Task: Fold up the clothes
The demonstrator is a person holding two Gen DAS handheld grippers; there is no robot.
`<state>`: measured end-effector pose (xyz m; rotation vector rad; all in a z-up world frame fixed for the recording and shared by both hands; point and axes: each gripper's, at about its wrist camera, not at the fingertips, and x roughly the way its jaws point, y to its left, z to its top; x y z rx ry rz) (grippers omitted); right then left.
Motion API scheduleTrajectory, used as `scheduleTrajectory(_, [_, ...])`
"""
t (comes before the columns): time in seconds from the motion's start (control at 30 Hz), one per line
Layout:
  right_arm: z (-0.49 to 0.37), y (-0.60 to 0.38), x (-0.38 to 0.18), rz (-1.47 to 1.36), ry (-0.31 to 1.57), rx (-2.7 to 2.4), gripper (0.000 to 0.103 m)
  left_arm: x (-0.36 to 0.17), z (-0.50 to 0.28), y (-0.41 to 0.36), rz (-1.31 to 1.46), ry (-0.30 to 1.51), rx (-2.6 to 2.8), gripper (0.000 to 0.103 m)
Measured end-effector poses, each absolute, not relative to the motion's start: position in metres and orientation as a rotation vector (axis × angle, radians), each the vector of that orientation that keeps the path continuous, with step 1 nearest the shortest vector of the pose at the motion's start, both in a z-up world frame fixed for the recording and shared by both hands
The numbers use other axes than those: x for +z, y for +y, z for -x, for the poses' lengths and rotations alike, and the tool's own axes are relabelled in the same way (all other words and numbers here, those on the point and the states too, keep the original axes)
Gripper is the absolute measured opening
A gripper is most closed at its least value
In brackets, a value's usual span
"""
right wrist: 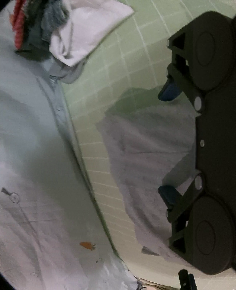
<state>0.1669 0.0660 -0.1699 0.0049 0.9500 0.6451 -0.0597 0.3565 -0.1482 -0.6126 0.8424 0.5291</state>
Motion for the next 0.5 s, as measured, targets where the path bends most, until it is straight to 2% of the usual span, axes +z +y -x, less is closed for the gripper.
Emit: scheduleTrajectory(0.5, [-0.199,0.089,-0.199,-0.016,1.042,0.753,0.103,-0.183,0.004,0.368,0.608,0.954,0.405,0.101])
